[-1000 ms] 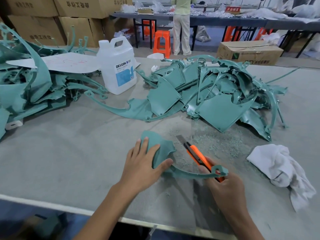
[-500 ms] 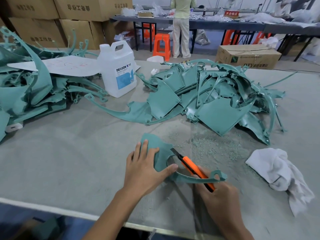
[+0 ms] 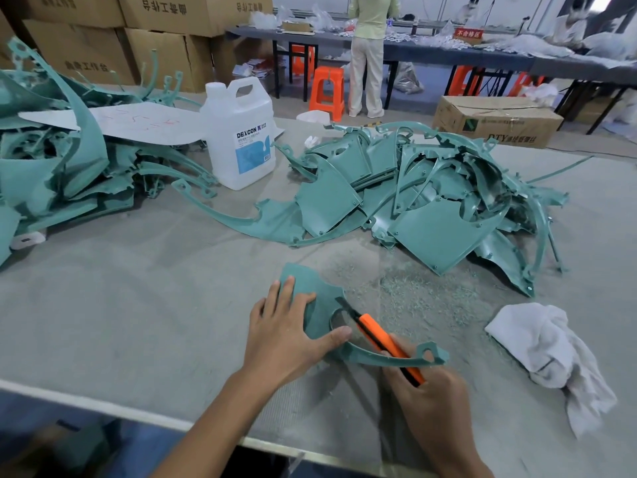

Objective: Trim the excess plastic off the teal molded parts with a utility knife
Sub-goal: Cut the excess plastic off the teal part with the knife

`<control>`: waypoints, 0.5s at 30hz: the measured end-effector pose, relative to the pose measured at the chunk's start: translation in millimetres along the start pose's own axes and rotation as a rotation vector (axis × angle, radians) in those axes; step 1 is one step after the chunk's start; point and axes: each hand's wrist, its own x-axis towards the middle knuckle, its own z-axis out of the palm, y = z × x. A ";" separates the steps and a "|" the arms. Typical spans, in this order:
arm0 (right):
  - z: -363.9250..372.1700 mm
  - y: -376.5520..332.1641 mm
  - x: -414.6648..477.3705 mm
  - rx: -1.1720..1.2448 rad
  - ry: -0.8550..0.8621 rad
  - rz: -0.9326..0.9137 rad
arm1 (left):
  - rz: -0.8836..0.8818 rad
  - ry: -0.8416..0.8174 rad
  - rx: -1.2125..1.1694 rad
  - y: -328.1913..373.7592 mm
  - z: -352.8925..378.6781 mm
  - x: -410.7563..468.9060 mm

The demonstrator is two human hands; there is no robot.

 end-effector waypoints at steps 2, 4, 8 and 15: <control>1.1 1.7 0.2 0.012 0.053 0.021 | -0.027 -0.036 -0.015 3.4 -2.0 1.6; -0.4 -0.1 -1.8 0.087 0.107 0.035 | -0.057 -0.080 -0.058 9.9 -3.2 3.0; -3.9 -4.6 -1.7 0.142 0.131 0.092 | -0.001 -0.159 -0.137 6.6 -6.9 5.4; -10.4 2.4 2.9 0.150 -0.095 0.066 | 0.130 0.004 -0.222 -20.9 -7.0 -0.3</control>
